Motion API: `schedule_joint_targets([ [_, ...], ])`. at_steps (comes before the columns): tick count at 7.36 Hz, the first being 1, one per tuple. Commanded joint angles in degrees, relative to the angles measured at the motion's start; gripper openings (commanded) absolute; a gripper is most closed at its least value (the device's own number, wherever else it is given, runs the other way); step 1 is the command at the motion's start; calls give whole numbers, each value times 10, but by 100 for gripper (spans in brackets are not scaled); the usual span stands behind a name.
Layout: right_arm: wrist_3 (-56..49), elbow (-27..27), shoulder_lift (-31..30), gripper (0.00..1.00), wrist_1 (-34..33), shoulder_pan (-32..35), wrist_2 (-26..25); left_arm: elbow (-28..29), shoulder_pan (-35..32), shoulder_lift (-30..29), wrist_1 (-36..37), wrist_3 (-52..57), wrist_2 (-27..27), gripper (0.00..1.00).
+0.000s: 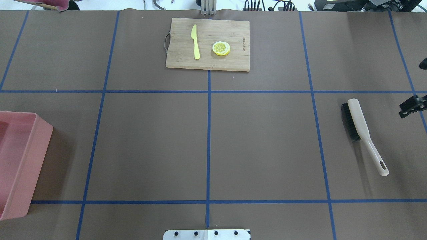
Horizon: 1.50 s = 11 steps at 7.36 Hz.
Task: Sweep and dump trash into bin
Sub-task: 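Set the brush down on the table and open the right gripper, then tilt the dustpan with the left gripper to dump the food into the pink bin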
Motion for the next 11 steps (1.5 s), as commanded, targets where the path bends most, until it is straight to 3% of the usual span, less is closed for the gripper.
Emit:
schedule_joint_targets([
  [1, -162, -51, -5, 100, 0, 99, -15, -19, 20, -3, 22, -14, 11, 0],
  [4, -167, -25, -16, 100, 1, 159, -7, -23, 51, -17, 53, -20, 37, 0],
  [7, -167, 8, -18, 100, 1, 167, -11, -24, 56, -26, 63, -22, 44, 0],
  [9, -167, 8, -14, 100, 1, 167, 28, -45, 50, -36, 64, -22, 55, 0],
  [11, -167, 1, -20, 100, 1, 165, 30, -49, 32, -54, 62, -29, 55, 0],
])
